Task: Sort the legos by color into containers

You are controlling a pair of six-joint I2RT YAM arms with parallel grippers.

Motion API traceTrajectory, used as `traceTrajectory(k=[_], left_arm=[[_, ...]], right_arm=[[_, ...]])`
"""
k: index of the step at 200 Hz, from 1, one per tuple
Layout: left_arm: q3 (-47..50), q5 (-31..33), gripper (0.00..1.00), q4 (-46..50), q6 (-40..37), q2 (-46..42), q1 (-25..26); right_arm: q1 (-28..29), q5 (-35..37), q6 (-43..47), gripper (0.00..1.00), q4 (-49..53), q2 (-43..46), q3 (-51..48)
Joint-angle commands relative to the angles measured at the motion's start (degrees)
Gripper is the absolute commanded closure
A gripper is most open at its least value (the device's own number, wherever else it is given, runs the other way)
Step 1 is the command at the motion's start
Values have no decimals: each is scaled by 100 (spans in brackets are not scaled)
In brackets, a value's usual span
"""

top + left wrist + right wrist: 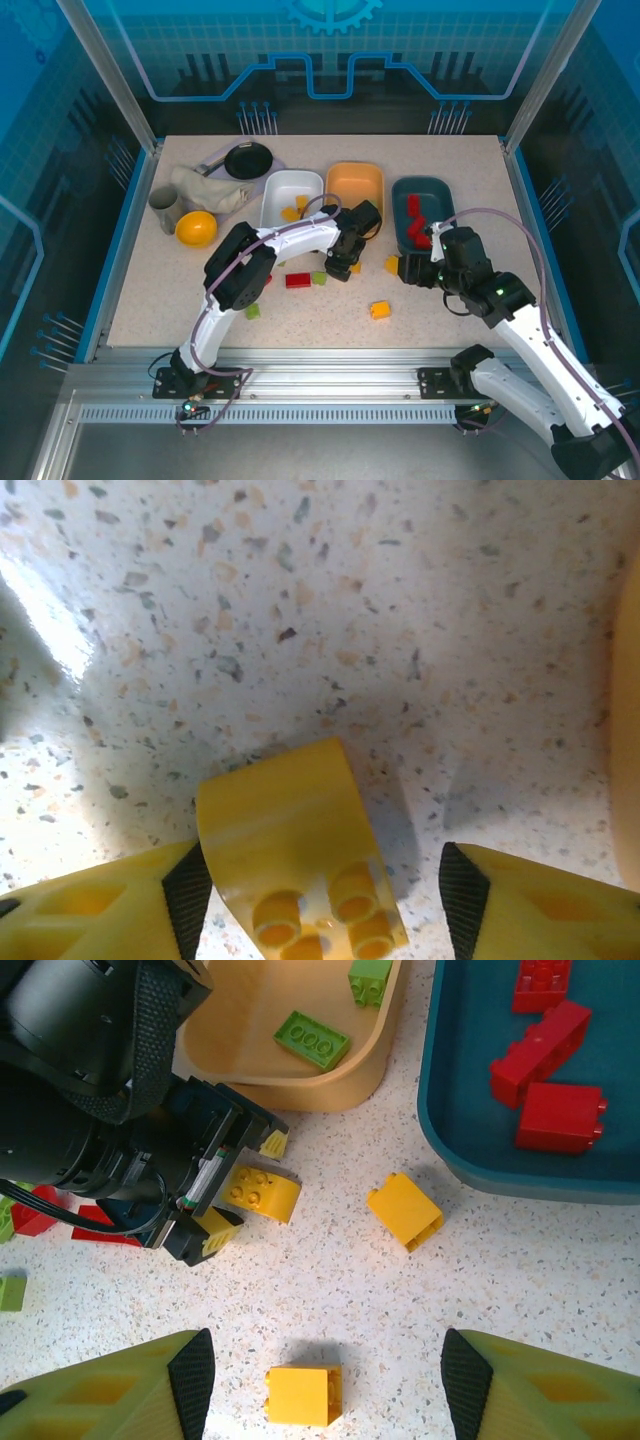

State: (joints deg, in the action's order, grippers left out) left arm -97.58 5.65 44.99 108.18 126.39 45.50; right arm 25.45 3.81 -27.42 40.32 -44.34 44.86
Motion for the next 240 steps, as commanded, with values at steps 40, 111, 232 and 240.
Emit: traceTrajectory(k=[40, 111, 232, 240], left_arm=[[241, 92, 63, 82, 81, 51, 168], [568, 416, 78, 176, -1329, -1150, 184], [-19, 671, 77, 1467, -4806, -1185, -1983], [-56, 674, 76, 1432, -4847, -1063, -2046]], right_arm=[[-102, -127, 24, 36, 29, 48, -75], [-109, -644, 344, 36, -12, 118, 133], [671, -1342, 386, 35, -1266, -1559, 859], [711, -1323, 393, 36, -1224, -1708, 938]])
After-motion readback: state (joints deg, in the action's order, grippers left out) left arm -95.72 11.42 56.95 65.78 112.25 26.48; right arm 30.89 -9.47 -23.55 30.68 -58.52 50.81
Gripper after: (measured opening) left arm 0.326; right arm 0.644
